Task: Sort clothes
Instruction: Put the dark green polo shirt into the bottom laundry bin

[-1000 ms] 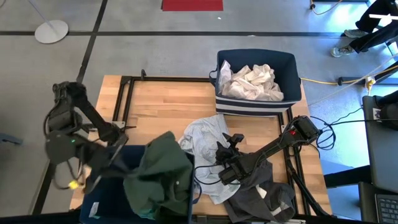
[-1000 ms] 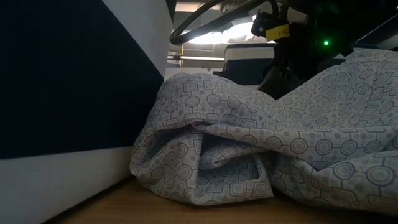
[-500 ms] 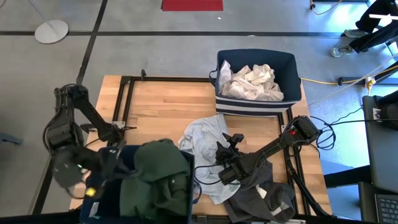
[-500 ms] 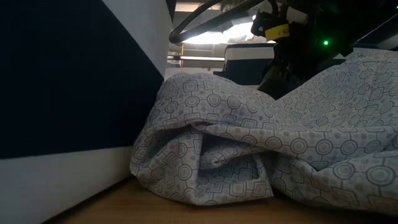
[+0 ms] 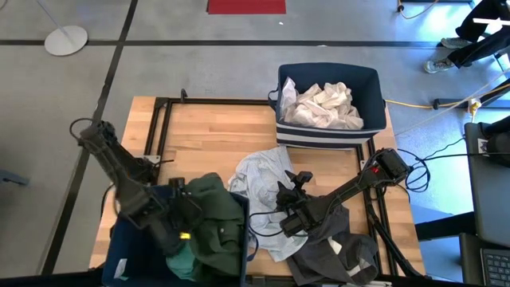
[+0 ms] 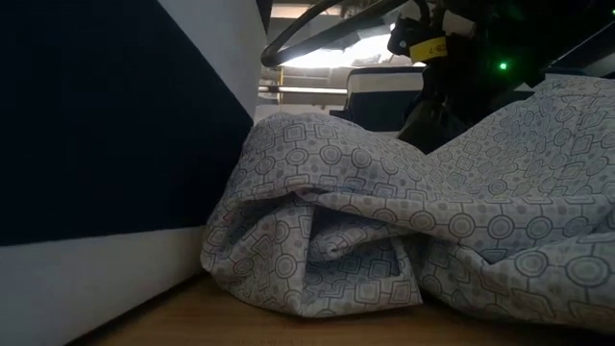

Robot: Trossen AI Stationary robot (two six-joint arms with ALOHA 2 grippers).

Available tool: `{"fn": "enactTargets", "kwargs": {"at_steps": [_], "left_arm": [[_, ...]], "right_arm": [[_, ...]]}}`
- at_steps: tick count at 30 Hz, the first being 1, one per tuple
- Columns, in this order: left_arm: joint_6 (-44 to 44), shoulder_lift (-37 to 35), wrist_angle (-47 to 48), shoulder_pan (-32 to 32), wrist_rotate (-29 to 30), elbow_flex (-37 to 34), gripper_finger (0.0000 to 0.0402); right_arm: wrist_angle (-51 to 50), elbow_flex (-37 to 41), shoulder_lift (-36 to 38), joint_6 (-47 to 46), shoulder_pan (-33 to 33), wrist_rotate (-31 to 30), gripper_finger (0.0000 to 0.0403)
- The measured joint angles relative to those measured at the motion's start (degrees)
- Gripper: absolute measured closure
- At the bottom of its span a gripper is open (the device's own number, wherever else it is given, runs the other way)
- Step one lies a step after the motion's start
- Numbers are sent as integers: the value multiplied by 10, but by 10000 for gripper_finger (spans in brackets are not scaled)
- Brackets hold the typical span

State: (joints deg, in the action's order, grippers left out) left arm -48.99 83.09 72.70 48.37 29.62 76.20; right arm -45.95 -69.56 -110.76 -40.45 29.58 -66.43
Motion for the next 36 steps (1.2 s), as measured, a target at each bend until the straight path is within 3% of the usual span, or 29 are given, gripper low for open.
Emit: {"fn": "enactTargets", "kwargs": {"at_steps": [7,17,24,36], "left_arm": [[106,48,-88,-39,-71,-76,368],[116,89,-103,-67,-99,-90,283],[112,61,-101,-91,-257,-66,242],[73,-63,-89,-82,-245,-11,249]], "right_arm": [[0,0,0,1,0,0,141],[0,0,0,1,0,0,141],[1,0,0,1,0,-1,141],[1,0,0,1,0,-1,141]]}}
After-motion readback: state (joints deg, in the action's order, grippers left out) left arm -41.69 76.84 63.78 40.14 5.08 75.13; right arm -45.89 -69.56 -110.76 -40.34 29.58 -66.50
